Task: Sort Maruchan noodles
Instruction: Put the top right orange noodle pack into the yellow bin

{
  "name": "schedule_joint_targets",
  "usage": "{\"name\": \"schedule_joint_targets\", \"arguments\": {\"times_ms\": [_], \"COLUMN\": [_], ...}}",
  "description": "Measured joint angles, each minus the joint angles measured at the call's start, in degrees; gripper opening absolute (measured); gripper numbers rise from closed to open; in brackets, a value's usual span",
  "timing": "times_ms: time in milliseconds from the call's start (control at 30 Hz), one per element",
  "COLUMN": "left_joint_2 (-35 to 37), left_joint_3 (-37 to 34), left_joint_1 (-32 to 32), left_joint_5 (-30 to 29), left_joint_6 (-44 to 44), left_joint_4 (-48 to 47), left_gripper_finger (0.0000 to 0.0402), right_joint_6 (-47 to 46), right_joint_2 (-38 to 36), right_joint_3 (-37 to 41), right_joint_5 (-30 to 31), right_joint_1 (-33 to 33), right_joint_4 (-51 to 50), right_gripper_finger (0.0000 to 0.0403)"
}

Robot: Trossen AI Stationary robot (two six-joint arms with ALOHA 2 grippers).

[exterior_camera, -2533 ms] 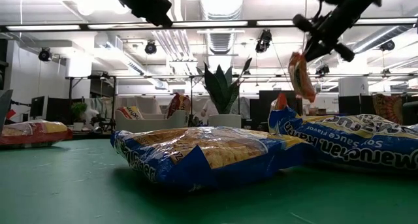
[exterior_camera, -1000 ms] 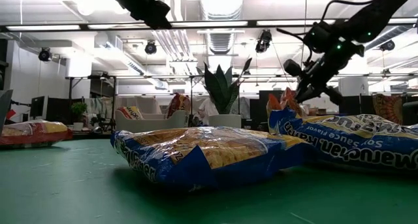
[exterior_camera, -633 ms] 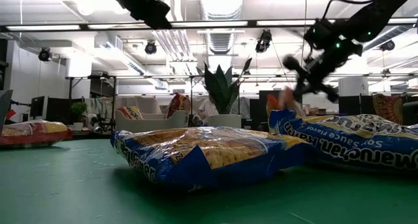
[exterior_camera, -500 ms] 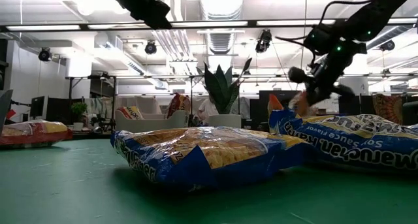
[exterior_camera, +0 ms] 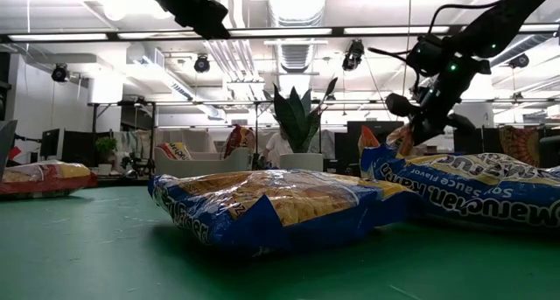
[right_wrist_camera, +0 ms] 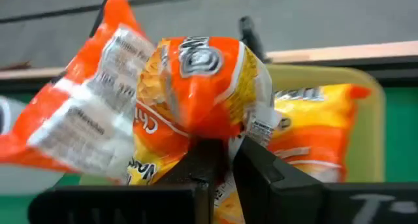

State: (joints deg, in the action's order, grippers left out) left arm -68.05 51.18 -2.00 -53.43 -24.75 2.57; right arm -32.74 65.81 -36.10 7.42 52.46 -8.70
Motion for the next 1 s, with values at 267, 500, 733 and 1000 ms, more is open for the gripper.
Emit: {"name": "schedule_joint_targets", "arguments": {"times_ms": [267,500,733,1000], "left_joint_2": [0.0,0.0,0.0,0.0], "left_joint_3": [0.0,0.0,0.0,0.0], "left_joint_1": [-0.09,-0.09,-0.17,-0.39], "left_joint_5": [0.0,-0.02,-0.02,-0.01], "left_joint_6": [-0.02,-0.03,-0.12,-0.22], "left_joint_4": [0.43,0.43,0.43,0.43], "left_gripper_finger": [0.0039,0.0039,0.0039,0.0039], "right_joint_6": [0.61,2.7,3.12,4.8], "right_joint_2": [5.18,6.66,5.17,9.12], "right_joint_3": [0.0,-0.02,-3.07,-6.78], "right_joint_5": [-0.44,0.57,0.43,-2.06], "right_joint_1": [-0.59,-0.59,-0.59,-0.59], "right_joint_4": [2.24,2.9,2.87,2.77], "right_gripper_finger": [0.0038,0.0038,0.0038,0.0038]}}
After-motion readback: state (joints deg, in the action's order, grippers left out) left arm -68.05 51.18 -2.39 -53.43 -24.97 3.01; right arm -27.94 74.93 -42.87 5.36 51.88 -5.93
